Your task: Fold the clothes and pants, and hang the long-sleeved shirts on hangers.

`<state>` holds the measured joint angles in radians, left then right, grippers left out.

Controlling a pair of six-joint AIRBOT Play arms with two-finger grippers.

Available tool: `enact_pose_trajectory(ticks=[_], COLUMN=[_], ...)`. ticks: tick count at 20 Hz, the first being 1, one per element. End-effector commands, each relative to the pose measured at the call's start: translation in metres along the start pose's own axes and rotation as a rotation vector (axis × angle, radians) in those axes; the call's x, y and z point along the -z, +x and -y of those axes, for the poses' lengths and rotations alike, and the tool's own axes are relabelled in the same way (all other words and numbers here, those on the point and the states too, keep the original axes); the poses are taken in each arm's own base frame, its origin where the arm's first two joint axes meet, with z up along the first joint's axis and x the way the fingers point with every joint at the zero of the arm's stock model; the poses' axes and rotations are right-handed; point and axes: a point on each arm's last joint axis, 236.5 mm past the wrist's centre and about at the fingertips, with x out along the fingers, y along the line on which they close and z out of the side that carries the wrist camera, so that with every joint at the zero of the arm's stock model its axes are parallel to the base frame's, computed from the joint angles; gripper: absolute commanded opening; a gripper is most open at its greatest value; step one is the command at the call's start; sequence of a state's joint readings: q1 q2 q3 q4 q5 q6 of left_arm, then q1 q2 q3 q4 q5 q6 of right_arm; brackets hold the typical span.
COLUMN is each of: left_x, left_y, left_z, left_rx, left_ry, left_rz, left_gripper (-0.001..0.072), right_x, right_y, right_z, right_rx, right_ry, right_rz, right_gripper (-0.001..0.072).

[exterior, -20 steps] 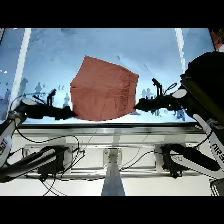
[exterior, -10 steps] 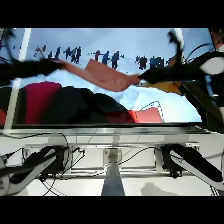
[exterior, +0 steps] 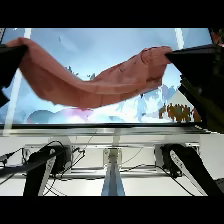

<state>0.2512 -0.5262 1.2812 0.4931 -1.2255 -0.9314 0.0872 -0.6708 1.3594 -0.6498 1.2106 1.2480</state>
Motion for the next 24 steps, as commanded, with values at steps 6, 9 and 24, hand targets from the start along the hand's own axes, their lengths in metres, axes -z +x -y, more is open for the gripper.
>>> enact_pose_trajectory(ticks=[6,9,24], left_x=[0.144,0.232,0.386], left_y=[0.05,0.101,0.133], left_z=[-0.084,-0.095,0.023], left_rx=[-0.119,-0.106,0.119], left_ry=[-0.468,-0.629,-0.775], left_rz=[-0.243,-0.342,-0.82], left_gripper=[0.0012,0.0011,0.0013], right_x=[0.066,0.147,0.29], right_y=[0.06,0.099,0.056], right_z=[0.112,0.181,0.308], right_rx=[0.172,0.278,0.66], right_ry=[0.479,0.669,0.536], right_rz=[-0.069,-0.178,-0.605], right_gripper=[0.0024,0.0024,0.0025])
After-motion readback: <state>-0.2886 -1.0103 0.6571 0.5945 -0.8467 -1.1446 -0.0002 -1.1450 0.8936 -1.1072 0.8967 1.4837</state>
